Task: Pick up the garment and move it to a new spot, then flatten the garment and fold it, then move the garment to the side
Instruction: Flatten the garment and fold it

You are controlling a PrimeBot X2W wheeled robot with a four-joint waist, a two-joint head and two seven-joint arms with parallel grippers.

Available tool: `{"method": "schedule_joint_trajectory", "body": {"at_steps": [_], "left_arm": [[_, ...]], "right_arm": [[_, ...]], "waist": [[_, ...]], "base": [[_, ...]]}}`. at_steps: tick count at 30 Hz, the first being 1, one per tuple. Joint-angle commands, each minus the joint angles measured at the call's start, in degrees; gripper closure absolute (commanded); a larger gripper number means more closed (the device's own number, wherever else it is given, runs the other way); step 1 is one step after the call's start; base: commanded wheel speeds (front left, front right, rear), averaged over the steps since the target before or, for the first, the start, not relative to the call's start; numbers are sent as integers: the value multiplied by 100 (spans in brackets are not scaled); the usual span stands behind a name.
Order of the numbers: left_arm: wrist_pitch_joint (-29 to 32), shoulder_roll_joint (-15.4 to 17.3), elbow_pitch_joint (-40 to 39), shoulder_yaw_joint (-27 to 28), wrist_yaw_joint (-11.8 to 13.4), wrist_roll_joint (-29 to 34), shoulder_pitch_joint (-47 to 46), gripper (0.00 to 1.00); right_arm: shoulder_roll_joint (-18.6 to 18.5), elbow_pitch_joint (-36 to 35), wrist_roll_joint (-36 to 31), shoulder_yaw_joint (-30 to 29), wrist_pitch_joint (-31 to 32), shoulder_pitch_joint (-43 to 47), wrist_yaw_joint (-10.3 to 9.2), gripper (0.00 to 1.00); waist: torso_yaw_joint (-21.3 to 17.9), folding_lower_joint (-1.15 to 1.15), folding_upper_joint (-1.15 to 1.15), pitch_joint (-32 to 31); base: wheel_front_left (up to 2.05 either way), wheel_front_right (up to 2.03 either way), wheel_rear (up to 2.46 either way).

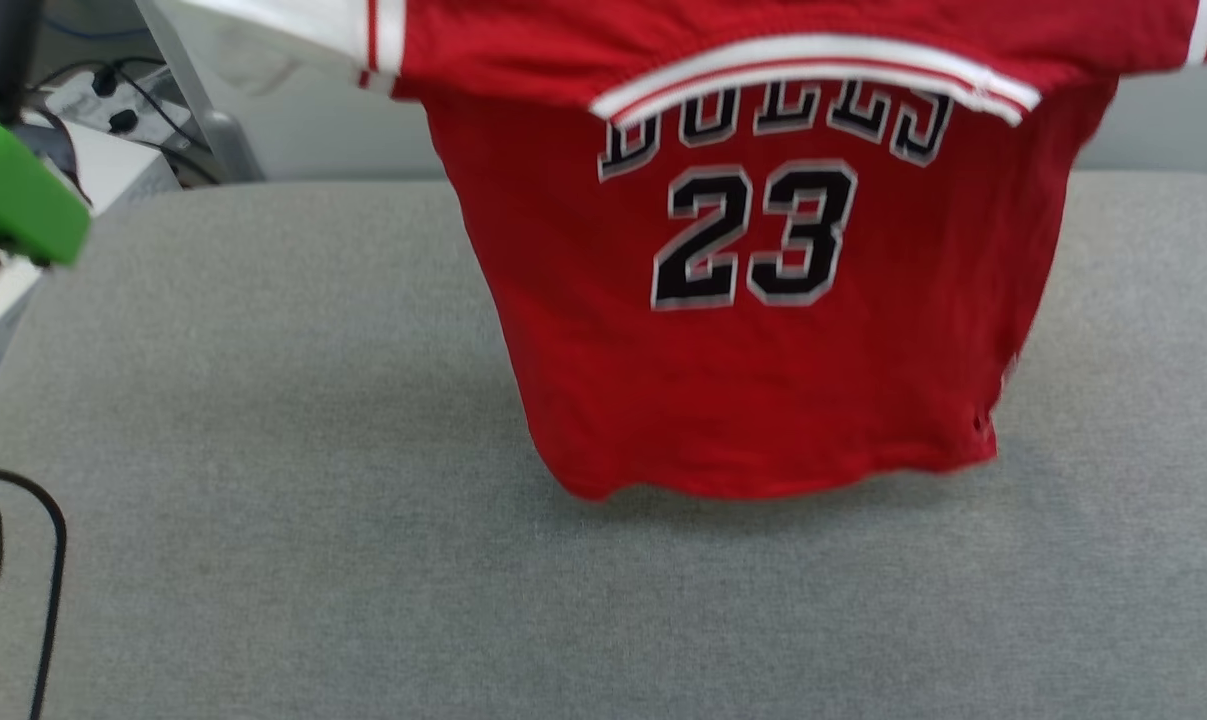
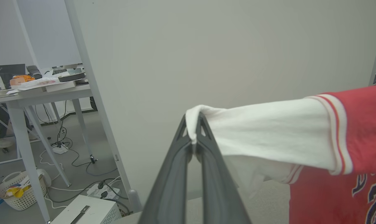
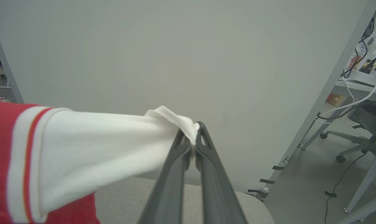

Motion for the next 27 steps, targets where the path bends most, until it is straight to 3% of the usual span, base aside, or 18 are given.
{"method": "schedule_joint_trajectory", "body": {"at_steps": [1, 9, 15, 22, 27], "left_arm": [[31, 83, 162, 30, -53, -50, -315, 100], [-241, 255, 1334, -142, -334, 138, -2084, 100], [-776, 246, 2510, -378, -462, 444, -3593, 100], [-1733, 23, 3701, -515, -512, 681, -4812, 100], [-2267, -104, 4338, -698, -554, 752, -5125, 100]], "right_arm": [[-85, 107, -39, 66, -109, -295, -4, 100], [-9, 1031, -346, 517, -637, -1874, -4, 100], [337, 1971, -738, 498, -1221, -3219, -4, 100], [791, 3066, -1472, 273, -2349, -4298, -4, 100], [1050, 3723, -1809, -2, -2918, -4599, -4, 100]], "waist": [[-14, 0, 68, 525], [-42, 0, 68, 1708], [-60, 0, 68, 2504], [-47, 0, 68, 3018], [-24, 0, 68, 3161]], "base": [[0, 0, 0], [0, 0, 0], [0, 0, 0], [0, 0, 0], [0, 0, 0]]}}
